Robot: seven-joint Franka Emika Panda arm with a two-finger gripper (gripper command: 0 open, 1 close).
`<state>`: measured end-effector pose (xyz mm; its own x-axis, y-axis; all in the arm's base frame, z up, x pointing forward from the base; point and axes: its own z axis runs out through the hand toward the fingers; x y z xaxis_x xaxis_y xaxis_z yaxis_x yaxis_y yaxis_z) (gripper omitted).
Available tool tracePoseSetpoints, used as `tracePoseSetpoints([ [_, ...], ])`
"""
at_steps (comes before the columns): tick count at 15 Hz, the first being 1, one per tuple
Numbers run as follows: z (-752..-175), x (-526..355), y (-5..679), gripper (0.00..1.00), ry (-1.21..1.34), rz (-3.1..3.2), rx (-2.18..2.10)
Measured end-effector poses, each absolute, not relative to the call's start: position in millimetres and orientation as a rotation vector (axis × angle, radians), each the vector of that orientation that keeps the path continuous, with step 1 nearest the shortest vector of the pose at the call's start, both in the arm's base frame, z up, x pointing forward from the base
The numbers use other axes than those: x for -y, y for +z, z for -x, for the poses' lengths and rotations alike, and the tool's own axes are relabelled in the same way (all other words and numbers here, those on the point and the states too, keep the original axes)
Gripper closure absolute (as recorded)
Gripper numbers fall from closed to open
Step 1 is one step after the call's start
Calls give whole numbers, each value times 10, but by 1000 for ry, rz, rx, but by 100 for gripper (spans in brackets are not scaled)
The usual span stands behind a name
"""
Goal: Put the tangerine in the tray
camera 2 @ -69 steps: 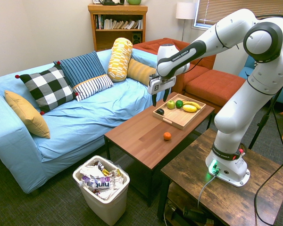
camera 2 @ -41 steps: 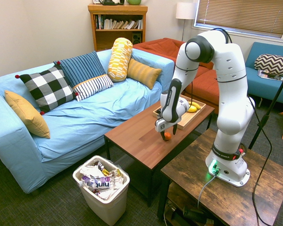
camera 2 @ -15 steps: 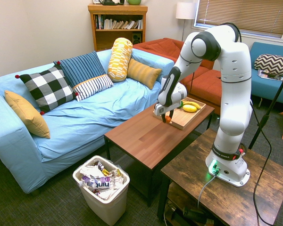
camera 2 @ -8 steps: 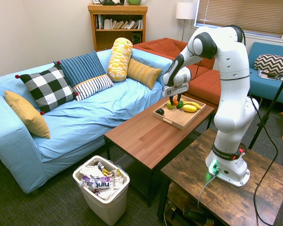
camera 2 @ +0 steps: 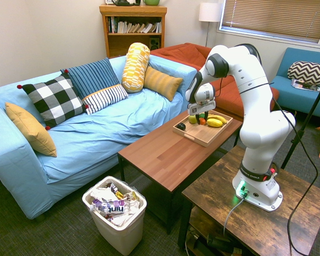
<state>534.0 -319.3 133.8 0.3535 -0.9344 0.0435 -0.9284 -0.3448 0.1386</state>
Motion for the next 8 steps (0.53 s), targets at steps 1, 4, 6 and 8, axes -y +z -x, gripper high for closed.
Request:
tracePoseSetpoints([
  [1, -5332, 3200, 1279, 100, -76, -2469, 1706],
  [4, -5327, 3151, 1122, 100, -108, -2482, 1699],
  [6, -5327, 3117, 1032, 100, -125, -2486, 1690],
  [8, -5322, 3116, 983, 0, -132, -2489, 1682],
])
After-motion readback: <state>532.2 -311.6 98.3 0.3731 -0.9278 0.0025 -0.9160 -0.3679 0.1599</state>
